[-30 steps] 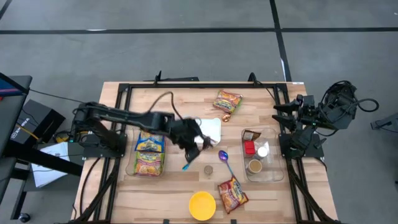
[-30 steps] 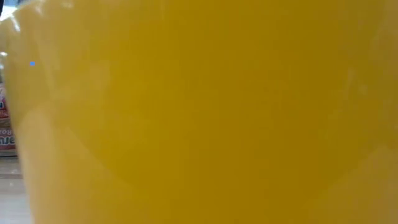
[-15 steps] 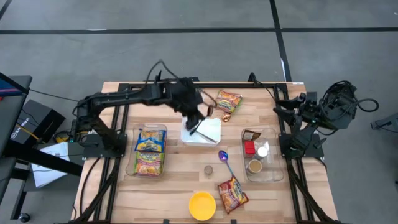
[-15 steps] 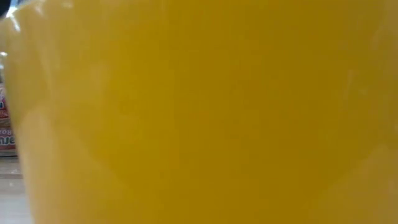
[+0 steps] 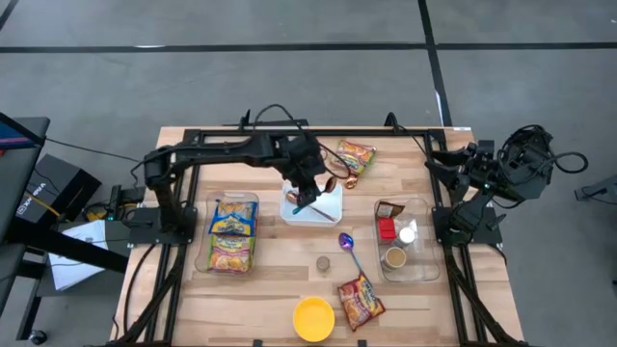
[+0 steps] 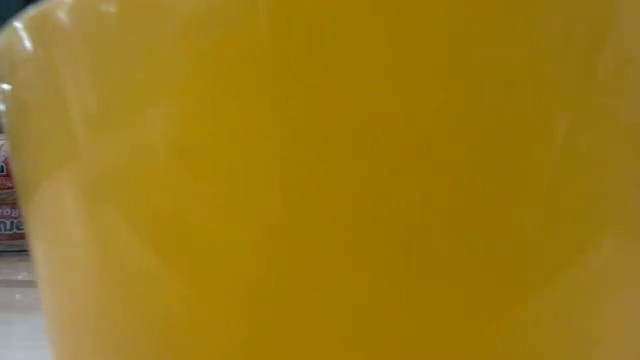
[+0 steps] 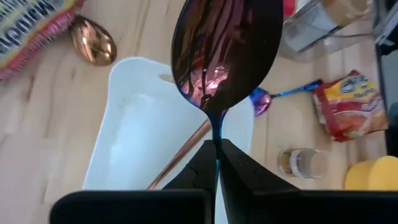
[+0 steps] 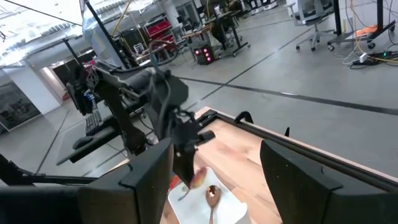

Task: Pick & Place Food Item
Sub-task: Put the left violet spoon into the white bin

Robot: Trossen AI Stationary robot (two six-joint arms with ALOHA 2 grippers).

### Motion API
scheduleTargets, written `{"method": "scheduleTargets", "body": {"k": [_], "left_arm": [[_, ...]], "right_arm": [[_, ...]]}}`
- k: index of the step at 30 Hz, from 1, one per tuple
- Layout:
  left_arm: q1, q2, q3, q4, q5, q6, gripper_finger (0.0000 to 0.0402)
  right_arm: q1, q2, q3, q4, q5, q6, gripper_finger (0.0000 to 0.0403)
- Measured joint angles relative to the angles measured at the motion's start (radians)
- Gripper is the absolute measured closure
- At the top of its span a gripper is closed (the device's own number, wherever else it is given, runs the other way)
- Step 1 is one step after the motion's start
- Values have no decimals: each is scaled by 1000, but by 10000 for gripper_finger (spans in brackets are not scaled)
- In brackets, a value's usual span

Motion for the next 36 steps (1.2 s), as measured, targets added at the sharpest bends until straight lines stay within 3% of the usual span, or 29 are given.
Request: {"method": "scheduleTargets", "body": {"k": [11, 31, 36], "left_arm": [[6, 106, 0, 0, 0, -3, 399], [8, 120, -1, 2, -3, -28, 398], [2, 120, -1, -10, -35, -46, 369]], "right_arm": [[0, 0, 0, 0, 16, 7, 168], [0, 0, 0, -24, 26, -1, 168], [0, 0, 0, -24, 26, -2, 168]]}}
